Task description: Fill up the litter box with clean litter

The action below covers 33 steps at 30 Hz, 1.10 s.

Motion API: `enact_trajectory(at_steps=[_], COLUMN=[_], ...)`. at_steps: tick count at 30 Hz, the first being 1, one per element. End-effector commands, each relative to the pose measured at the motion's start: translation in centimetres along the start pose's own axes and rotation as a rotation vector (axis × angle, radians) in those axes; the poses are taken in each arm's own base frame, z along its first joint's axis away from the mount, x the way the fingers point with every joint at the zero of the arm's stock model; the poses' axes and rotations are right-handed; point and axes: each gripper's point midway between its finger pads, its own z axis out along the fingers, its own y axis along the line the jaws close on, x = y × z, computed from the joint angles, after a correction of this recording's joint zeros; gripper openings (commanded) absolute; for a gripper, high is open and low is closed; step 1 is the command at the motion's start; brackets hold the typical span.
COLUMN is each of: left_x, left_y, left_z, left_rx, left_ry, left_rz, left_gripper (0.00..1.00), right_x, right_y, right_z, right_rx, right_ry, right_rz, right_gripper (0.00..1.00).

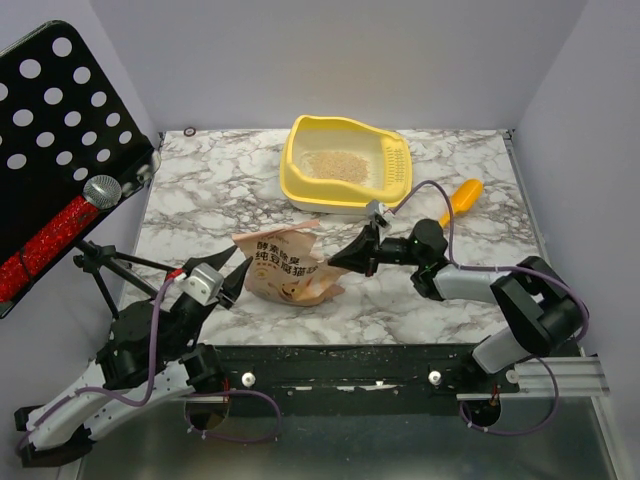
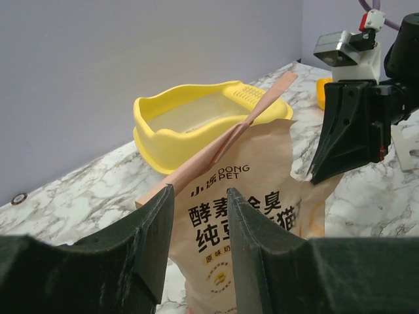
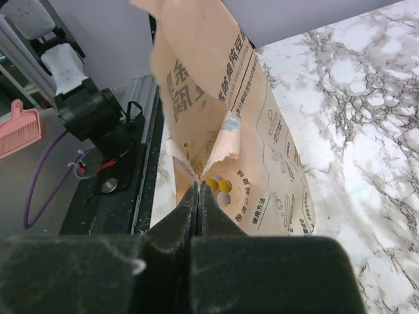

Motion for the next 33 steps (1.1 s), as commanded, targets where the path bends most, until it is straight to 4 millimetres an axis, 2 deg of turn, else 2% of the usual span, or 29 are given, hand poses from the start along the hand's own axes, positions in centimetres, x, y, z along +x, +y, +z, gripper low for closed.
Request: enact_trajectory(at_steps=[1,7,13,18,24,27,29,33], left_x=[0.0,0.1,0.9,2.3,5.0,5.8,6.4,6.2], left_y=[-0.5,-1.6,-3.7,-6.6,-8.6,-9.1,-8.4,-6.9], left_z=[0.7,2.1,3.4,4.4,5.7,6.5,7.4,9.0], left_rx=[0.006,0.032,0.105,0.235,0.318,0.374,0.377,0.391], left_ry=[0.016,0.051,0.063,0.095,0.154,0.160,0.167,0.142], left_rz=[-0.017,-0.053,-0.055,-0.007,0.039,-0.005,-0.053,-0.099], left_gripper=[0.45,0.45,0.46,0.59,0.66,0.68,0.71,0.72], right_x=[-2.6,-4.6,-4.2,-4.3,-4.7,-4.6,-4.6,-4.5], right_y=[0.2,-0.7,-1.0,-0.1,1.8,2.3,2.4,2.6], right_z=[-0.4,-3.5,-6.6,-7.8,-8.9,-9.3,-9.5,-9.7], right_rx=[0.030,0.046,0.118,0.175,0.216,0.236,0.256,0.273], right_ry=[-0.020,0.028,0.107,0.139,0.107,0.104,0.101,0.094], right_rz=[-0.074,-0.030,0.042,0.011,-0.022,-0.020,-0.017,-0.003], right_gripper=[0.00,0.00,0.00,0.00,0.00,0.00,0.00,0.00])
